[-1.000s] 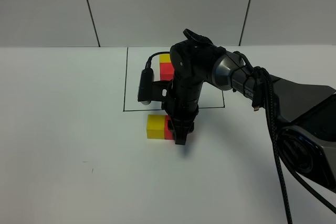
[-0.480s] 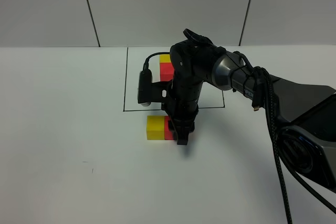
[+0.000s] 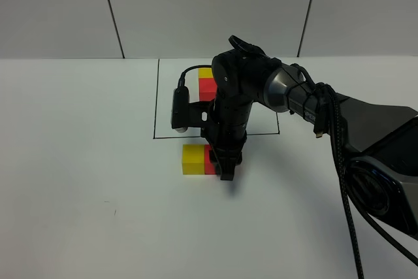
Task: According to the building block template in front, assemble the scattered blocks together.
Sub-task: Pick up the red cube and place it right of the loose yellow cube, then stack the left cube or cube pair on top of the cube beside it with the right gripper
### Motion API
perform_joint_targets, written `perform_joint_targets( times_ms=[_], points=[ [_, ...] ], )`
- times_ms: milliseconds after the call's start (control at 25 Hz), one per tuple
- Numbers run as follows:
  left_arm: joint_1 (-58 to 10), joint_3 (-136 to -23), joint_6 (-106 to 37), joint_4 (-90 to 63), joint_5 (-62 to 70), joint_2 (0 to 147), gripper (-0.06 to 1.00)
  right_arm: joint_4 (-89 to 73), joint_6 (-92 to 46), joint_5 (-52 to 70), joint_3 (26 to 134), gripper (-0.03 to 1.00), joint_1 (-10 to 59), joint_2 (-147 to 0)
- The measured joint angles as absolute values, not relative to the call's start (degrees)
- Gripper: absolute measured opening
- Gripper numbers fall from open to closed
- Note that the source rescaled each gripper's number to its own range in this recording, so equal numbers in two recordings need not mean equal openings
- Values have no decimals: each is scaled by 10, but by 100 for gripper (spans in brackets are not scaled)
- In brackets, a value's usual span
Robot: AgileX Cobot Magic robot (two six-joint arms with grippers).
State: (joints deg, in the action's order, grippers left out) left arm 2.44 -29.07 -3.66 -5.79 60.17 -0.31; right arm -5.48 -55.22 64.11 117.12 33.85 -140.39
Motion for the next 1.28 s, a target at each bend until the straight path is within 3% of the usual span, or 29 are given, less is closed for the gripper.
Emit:
perform_joint_targets(
  times_ms=[80, 320, 400, 520, 880, 1280],
  points=[
    [24, -291, -37, -58, 602, -3, 2, -57, -552, 641, 1171, 7, 338, -1404],
    [24, -291, -37, -58, 602, -3, 2, -54, -545, 656, 1170, 55, 338, -1390],
    [24, -291, -37, -58, 602, -3, 2, -53, -533, 663, 1170, 65, 338, -1372],
    [24, -291, -37, -58, 602, -3, 2, -55, -495, 666, 1170, 69, 338, -1336],
    [24, -291, -37, -58, 602, -3, 2, 13, -266, 667, 1128, 70, 309, -1193],
    [24, -291, -37, -58, 602, -3, 2, 36, -29, 467, 878, 70, 269, -991]
  ],
)
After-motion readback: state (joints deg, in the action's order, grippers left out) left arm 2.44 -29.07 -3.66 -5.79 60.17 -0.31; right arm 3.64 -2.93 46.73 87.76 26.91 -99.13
